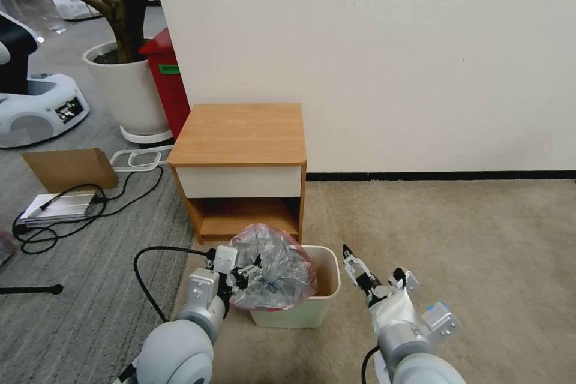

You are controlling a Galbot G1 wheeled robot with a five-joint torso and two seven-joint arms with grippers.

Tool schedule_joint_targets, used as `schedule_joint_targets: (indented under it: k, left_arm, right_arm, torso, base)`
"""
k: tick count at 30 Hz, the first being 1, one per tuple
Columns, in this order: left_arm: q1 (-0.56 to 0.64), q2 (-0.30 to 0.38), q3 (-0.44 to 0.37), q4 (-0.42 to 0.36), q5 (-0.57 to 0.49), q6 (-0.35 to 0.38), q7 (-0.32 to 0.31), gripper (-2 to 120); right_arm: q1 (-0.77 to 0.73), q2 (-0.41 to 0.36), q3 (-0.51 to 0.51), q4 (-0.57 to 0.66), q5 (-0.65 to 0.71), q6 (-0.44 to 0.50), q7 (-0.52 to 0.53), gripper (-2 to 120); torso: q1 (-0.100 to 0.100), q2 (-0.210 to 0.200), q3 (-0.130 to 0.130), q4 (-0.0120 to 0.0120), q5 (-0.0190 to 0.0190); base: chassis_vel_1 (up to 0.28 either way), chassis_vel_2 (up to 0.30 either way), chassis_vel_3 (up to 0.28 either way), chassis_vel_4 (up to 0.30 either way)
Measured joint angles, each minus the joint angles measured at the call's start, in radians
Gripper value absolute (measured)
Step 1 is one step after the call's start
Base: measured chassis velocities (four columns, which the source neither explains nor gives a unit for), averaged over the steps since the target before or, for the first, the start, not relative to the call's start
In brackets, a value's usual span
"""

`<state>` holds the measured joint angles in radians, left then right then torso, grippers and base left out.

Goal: Pick up the garbage bag from the table and place it over the trash can.

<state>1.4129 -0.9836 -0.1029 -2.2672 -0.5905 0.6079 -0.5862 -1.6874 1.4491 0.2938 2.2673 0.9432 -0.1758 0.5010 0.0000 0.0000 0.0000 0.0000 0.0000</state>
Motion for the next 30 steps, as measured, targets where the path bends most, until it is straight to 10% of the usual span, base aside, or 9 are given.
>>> schedule_joint_targets:
  k: [30]
  left_arm:
    - [-0.109, -0.036, 0.046, 0.064, -0.225, 0.120, -0.219, 59]
  right_arm:
    - [0.004, -0.005, 0.017, -0.033, -0.032, 0.013, 0.000, 100]
  torso:
    - [0.000, 0.000, 0.000, 0.0000, 0.0000]
  base:
    - [0.000, 0.000, 0.000, 0.000]
